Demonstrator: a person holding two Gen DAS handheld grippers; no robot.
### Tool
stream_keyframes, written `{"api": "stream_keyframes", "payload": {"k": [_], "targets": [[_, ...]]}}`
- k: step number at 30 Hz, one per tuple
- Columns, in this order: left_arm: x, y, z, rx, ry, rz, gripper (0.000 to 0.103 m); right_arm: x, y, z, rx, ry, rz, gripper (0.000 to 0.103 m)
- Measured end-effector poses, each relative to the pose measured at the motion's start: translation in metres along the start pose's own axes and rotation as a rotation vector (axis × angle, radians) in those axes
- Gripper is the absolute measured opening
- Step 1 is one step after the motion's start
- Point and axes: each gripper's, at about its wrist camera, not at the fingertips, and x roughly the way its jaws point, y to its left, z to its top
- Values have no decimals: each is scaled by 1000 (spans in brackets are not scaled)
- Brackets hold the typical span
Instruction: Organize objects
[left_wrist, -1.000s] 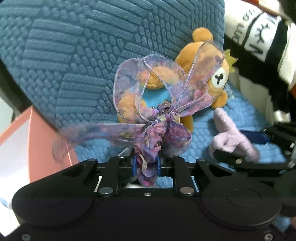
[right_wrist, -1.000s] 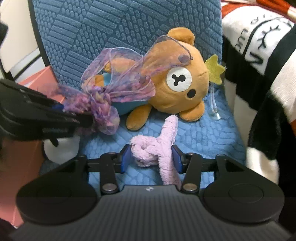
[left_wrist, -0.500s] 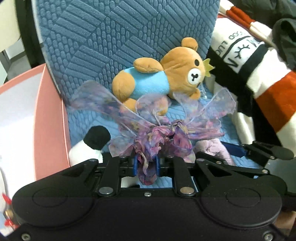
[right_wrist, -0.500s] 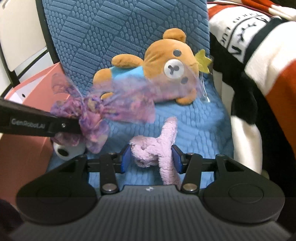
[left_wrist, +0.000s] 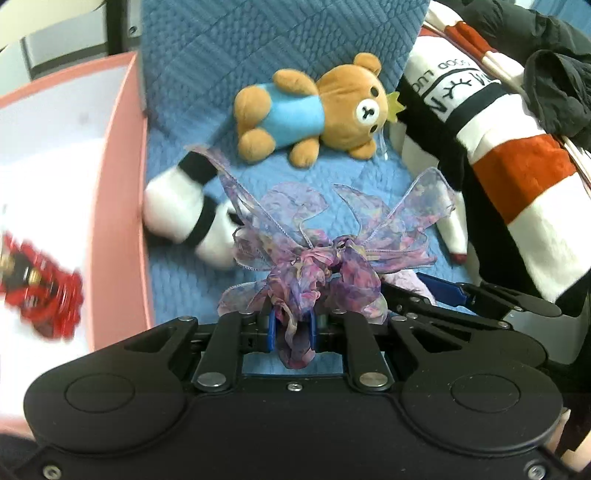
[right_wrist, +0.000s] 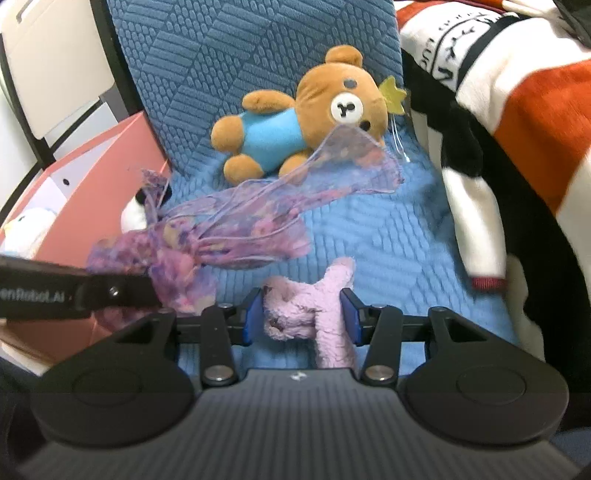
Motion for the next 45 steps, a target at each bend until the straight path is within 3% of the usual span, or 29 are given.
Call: {"api": "stream_keyframes", "payload": {"k": [9,17,22,23,25,26,34,35,36,38,45], "targets": [[-15,14,-45,-72,57,4,15,-11,10,-26,-15,14,14,48],[-18,29,-67,-165,45,2,18,-14,12,-36,-2,36,5,49],[-20,25,-72,-145,9,35,40,-12,8,-36,28,32,20,53],[-22,23,-73,-135,-1,36,43,-13,8,-36,33,29,29,60],[-24,21,-74,-133,-8,41,61,-13,7,-36,39,26,44,75],[-24,20,-75,-133,-14,42,61,-12,7,-36,41,24,45,81],[-16,18,-78,-123,9,35,61,-12,1,-36,62,7,46,81],[-14,16,-79,-118,17,42,61,-12,-1,-36,69,9,50,80],[-12,15,-79,-117,24,50,61,-12,-2,-35,73,15,58,69],[-10,15,-80,-132,30,49,61,-9,-6,-33,85,33,59,61],[-4,5,-80,-132,12,89,59,0,-6,-29,86,61,80,57]]}}
